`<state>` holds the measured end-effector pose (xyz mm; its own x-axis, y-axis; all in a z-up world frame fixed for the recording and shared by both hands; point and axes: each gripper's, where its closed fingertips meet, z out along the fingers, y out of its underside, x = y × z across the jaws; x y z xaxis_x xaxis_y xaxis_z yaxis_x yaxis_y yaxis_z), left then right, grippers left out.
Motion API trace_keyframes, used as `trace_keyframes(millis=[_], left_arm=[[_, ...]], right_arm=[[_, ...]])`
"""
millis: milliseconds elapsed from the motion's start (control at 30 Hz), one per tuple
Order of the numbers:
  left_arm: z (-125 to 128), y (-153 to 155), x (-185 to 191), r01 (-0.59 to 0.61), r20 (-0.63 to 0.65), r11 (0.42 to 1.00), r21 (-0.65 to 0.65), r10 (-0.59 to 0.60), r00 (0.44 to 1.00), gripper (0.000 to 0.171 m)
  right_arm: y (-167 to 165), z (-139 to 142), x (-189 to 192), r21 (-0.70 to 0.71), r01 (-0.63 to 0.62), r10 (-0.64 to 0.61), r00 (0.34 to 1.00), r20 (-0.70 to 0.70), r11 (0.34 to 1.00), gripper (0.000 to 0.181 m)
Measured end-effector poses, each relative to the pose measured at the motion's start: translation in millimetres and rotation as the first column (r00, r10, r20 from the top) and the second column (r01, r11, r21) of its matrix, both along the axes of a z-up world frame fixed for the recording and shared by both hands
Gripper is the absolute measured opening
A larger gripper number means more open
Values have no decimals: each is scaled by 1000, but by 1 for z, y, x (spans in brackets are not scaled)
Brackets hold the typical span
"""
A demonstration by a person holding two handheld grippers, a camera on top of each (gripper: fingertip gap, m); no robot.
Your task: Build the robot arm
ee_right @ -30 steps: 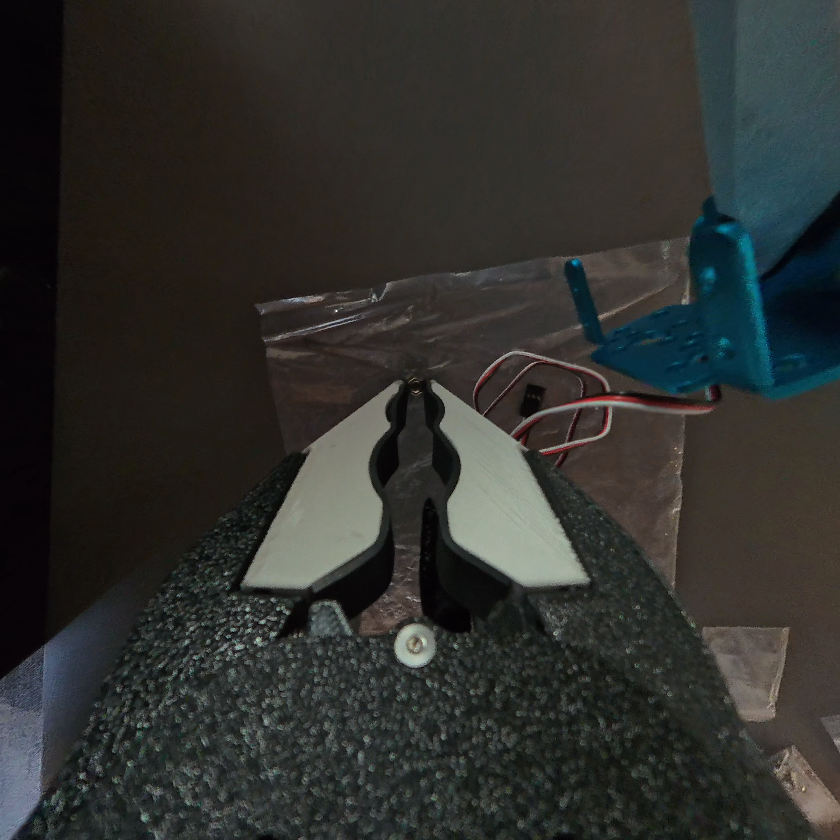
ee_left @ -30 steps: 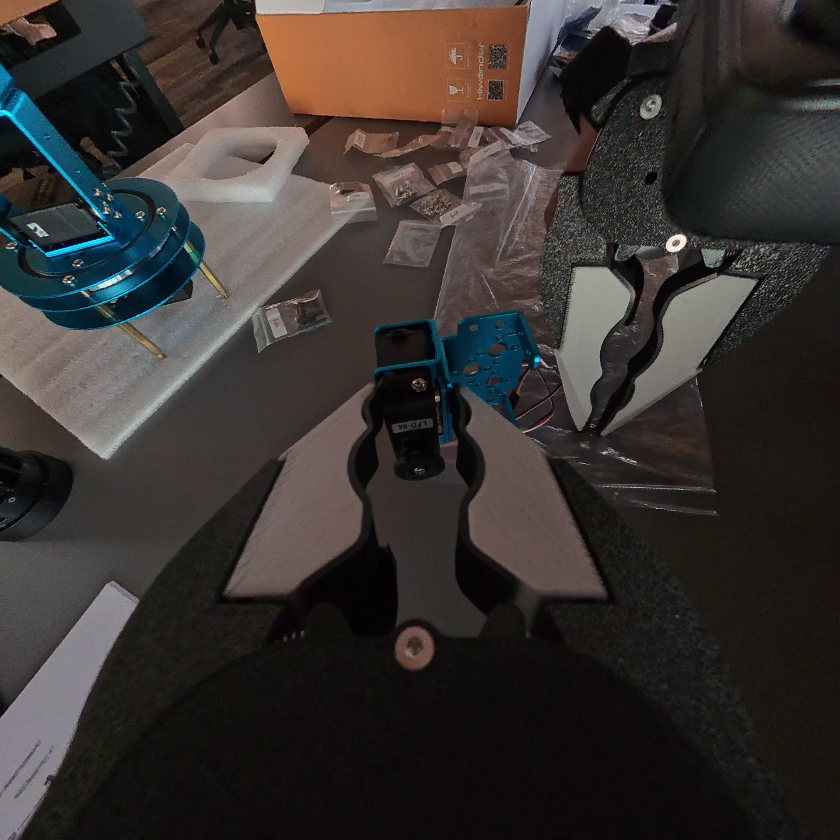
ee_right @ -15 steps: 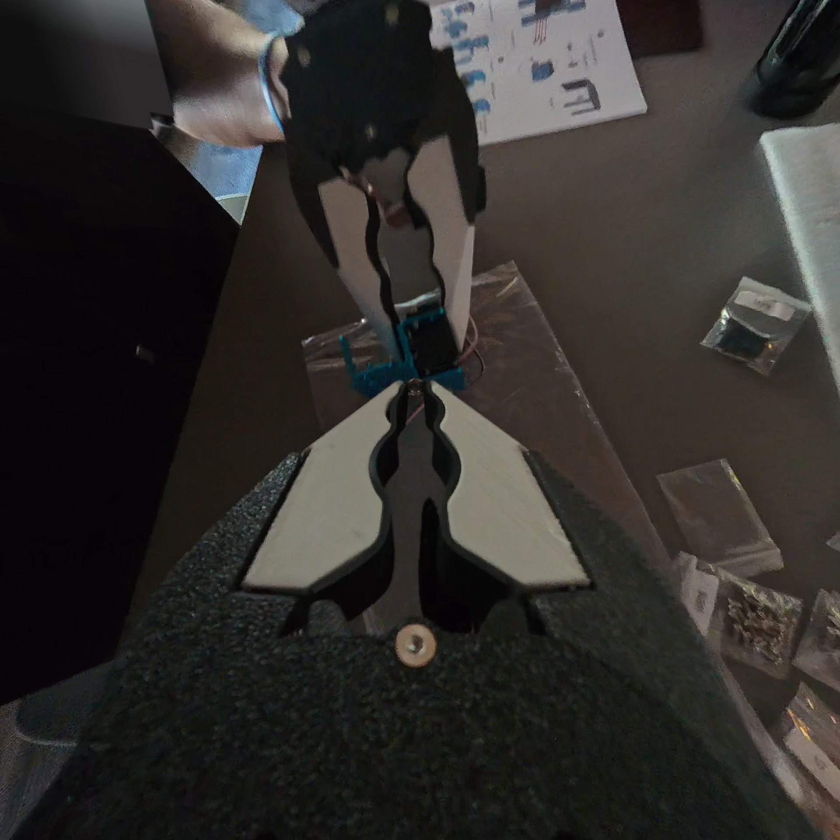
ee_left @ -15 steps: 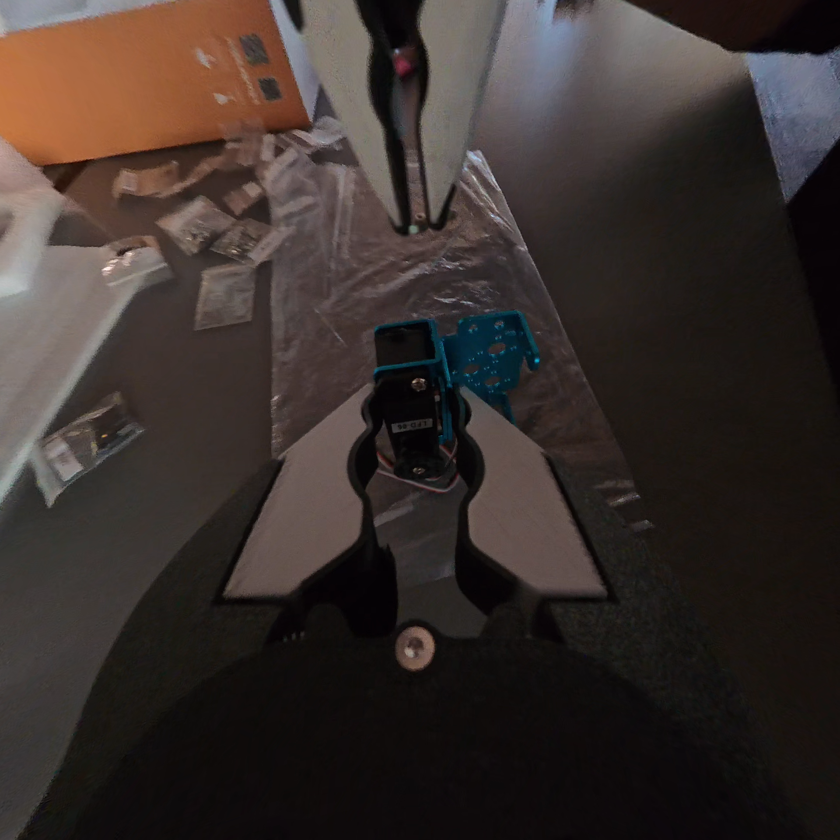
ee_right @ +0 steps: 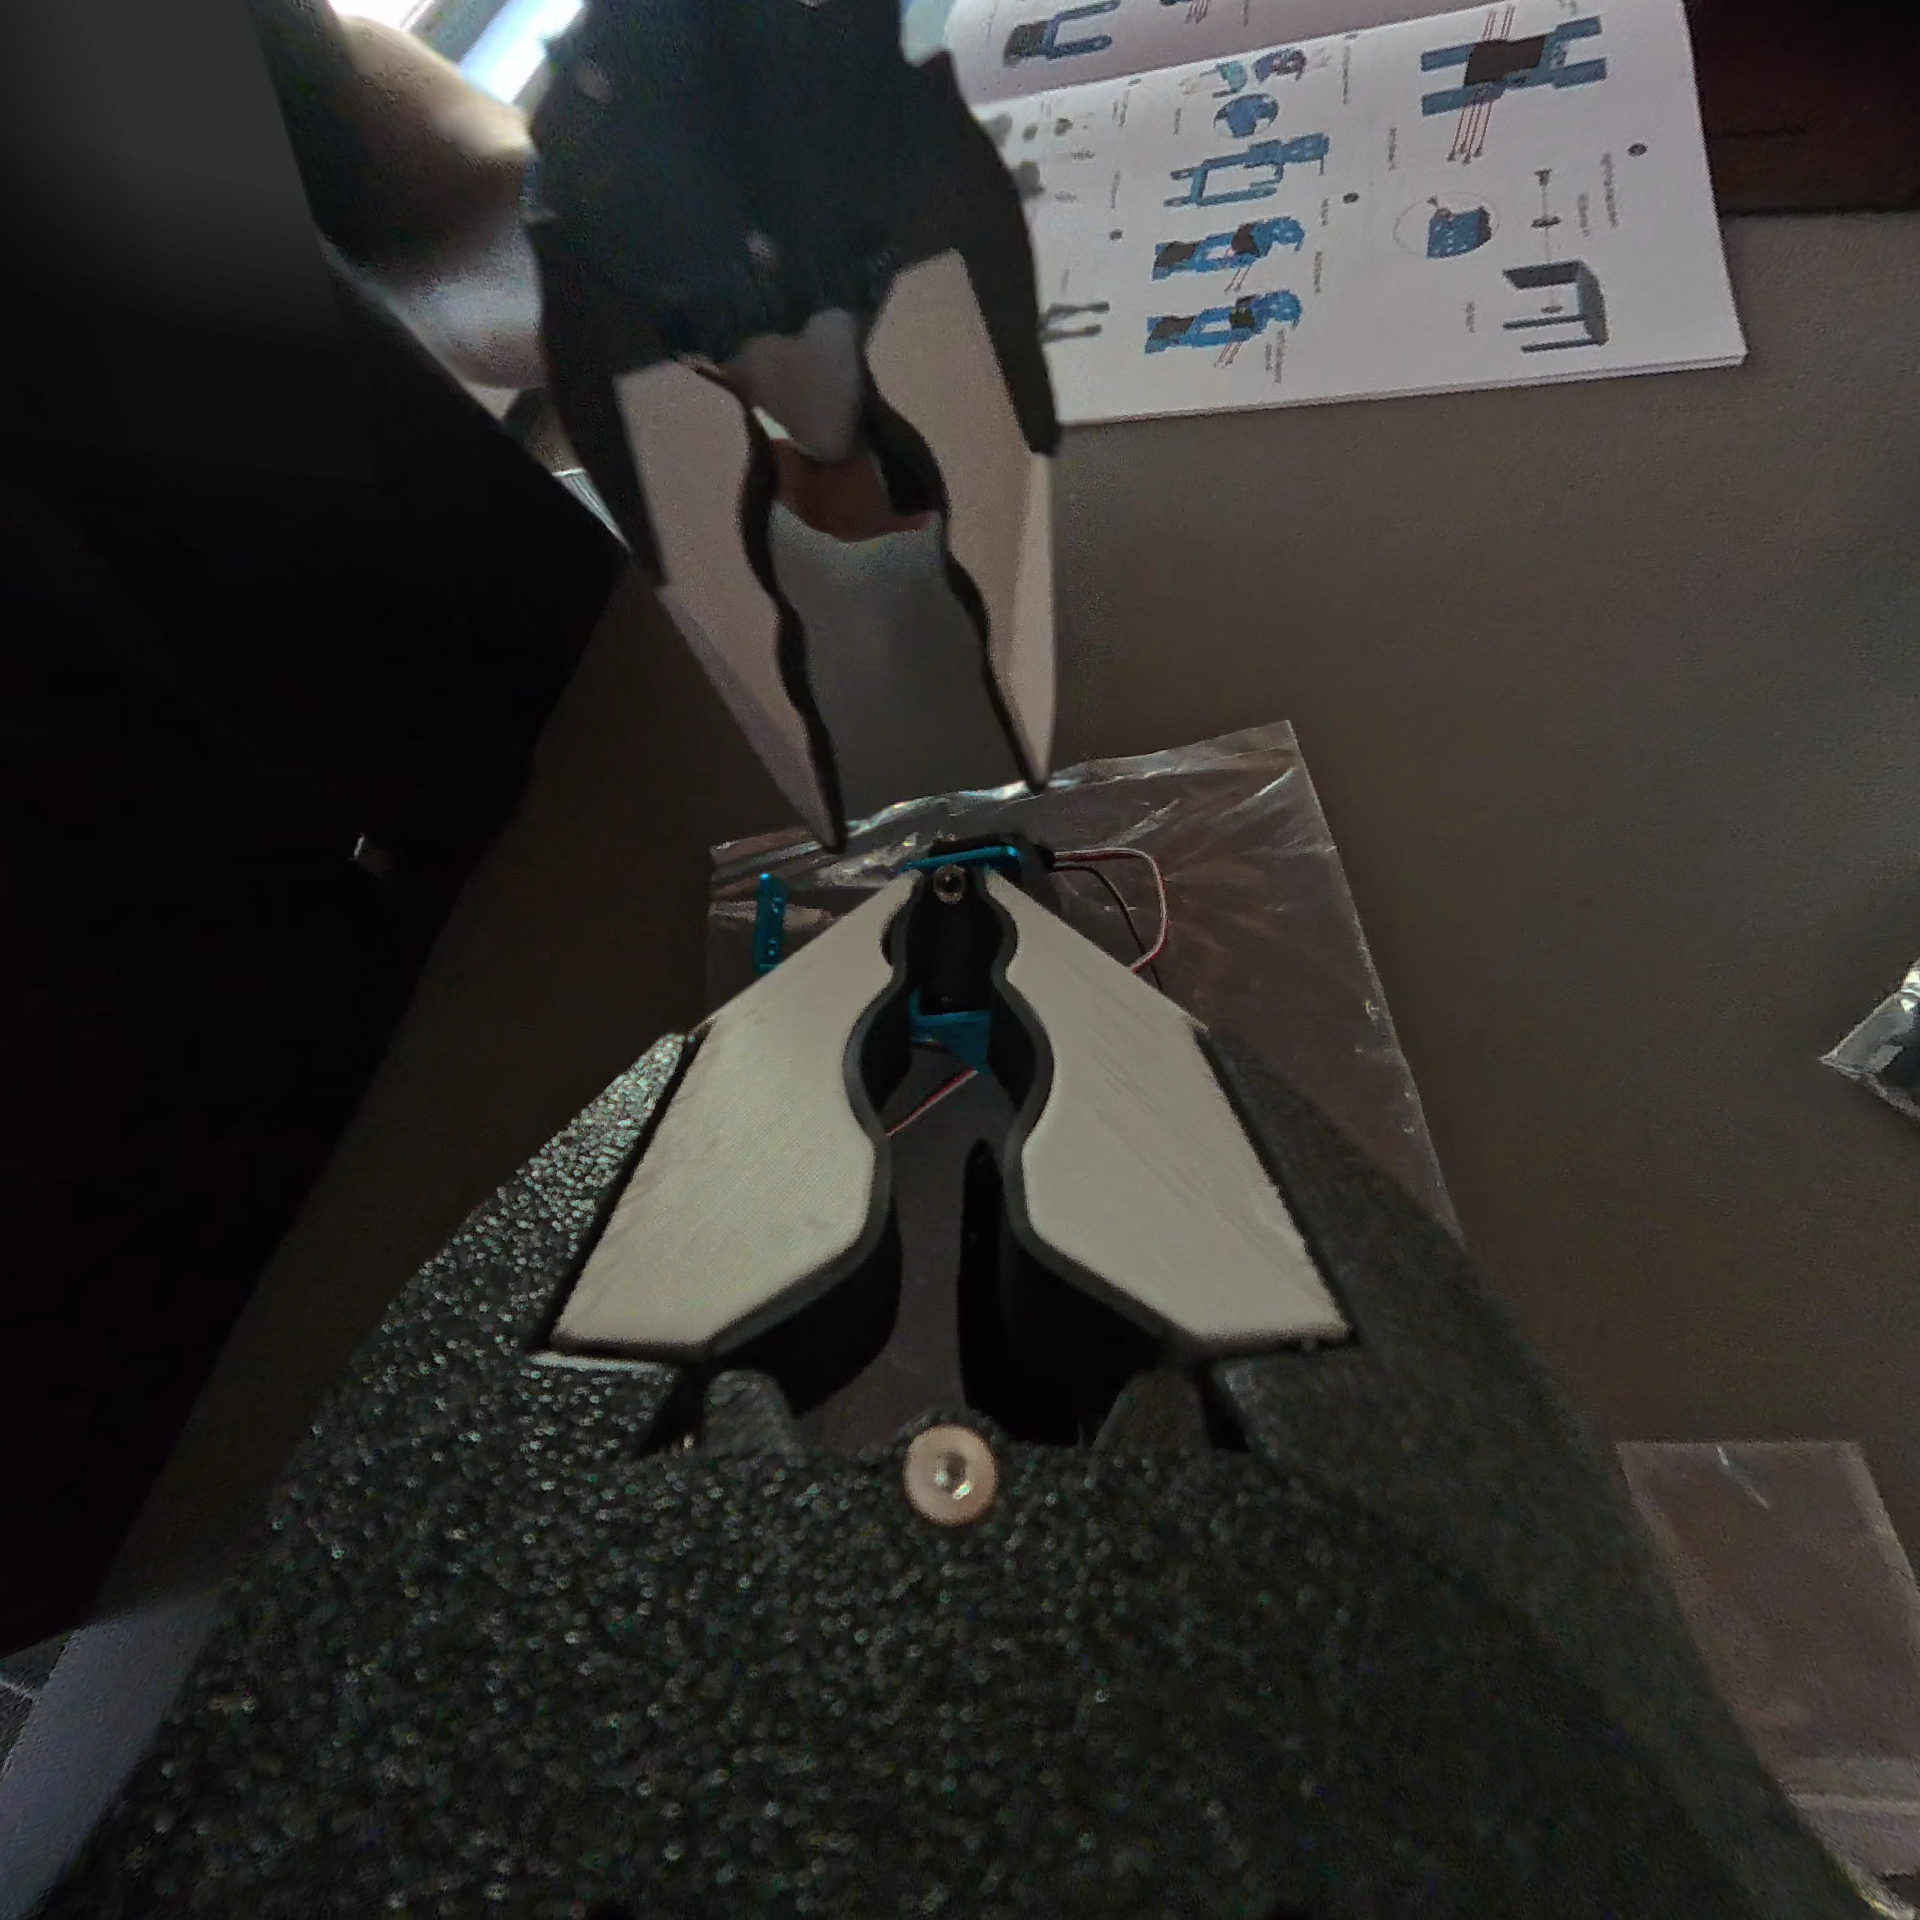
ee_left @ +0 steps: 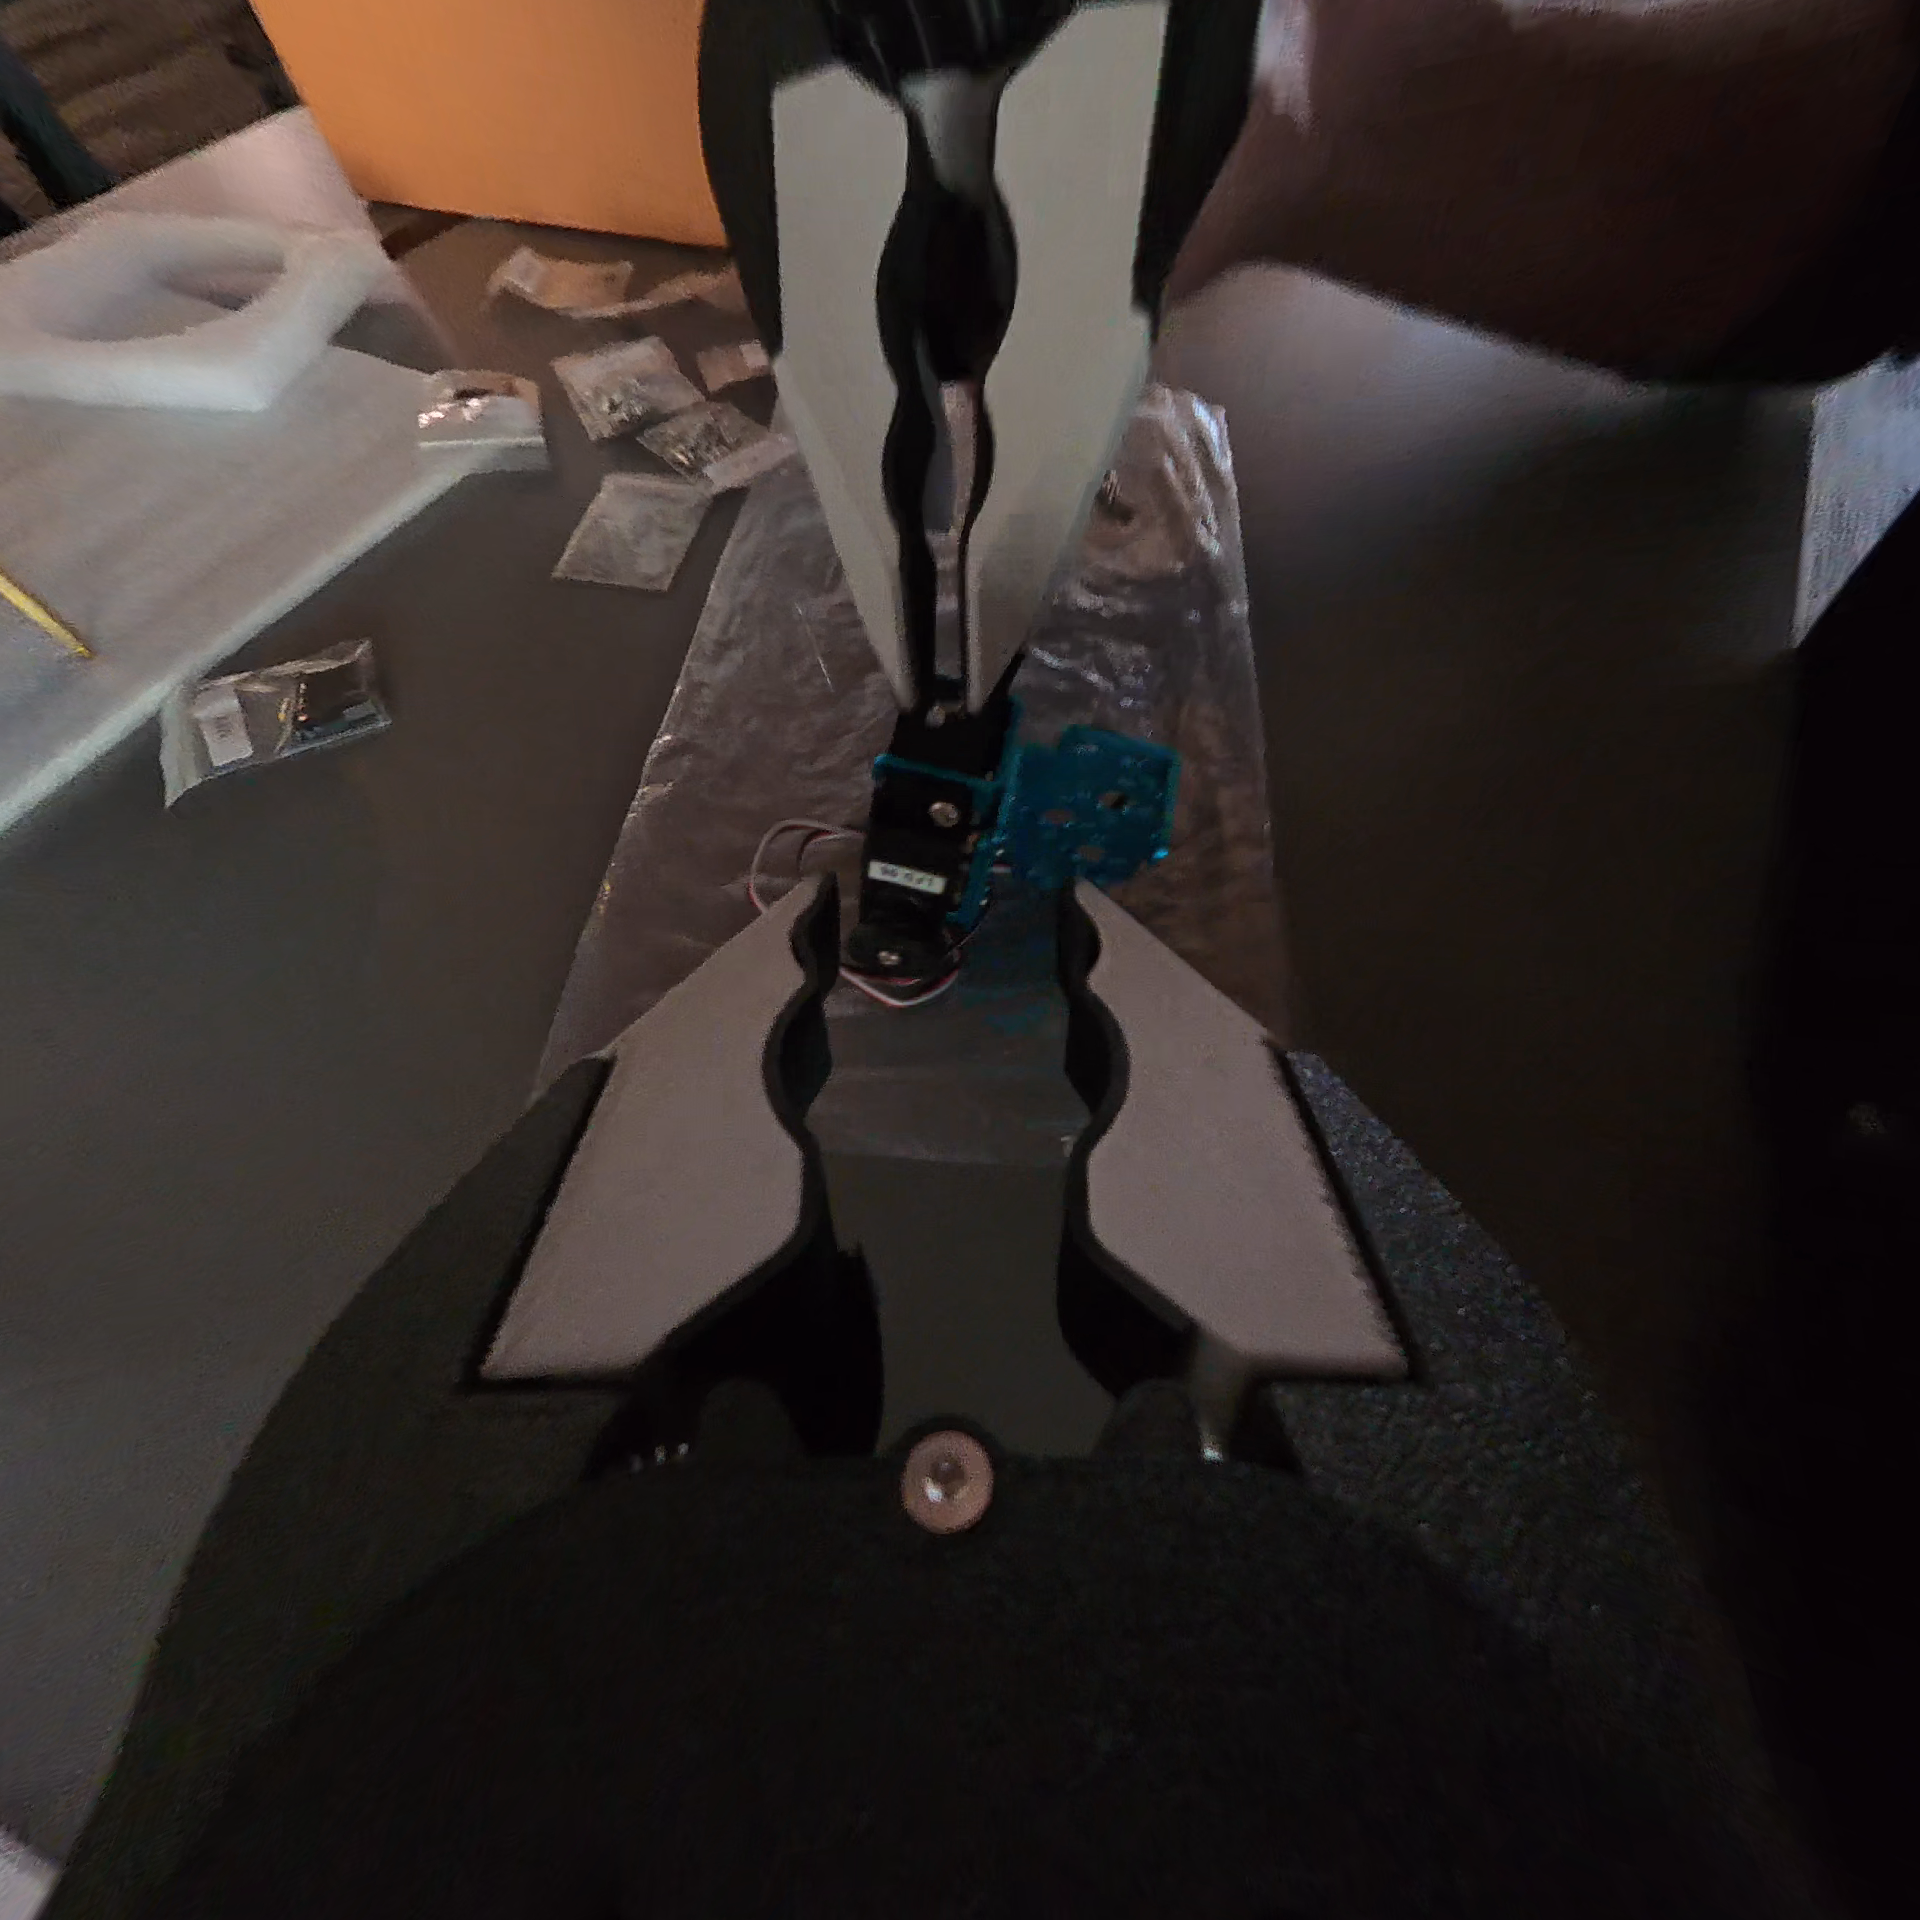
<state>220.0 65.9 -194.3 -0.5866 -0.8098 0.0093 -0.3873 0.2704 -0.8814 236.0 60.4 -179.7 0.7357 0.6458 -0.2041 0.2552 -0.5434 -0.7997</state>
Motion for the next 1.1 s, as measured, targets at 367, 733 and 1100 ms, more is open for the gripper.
trace_keyframes(millis=[367,733,1100], left_arm=[[-1,-9,13,-293,53,954,59,290,956,27],[-2,-7,14,-361,93,924,129,351,932,20],[-2,-7,13,-355,99,924,139,344,934,18]], right_arm=[[1,-7,-3,-45,-3,2,999,-37,999,6],[2,-10,-4,-178,35,-60,989,-136,983,7],[2,-9,-4,-243,17,-73,972,-223,970,8]])
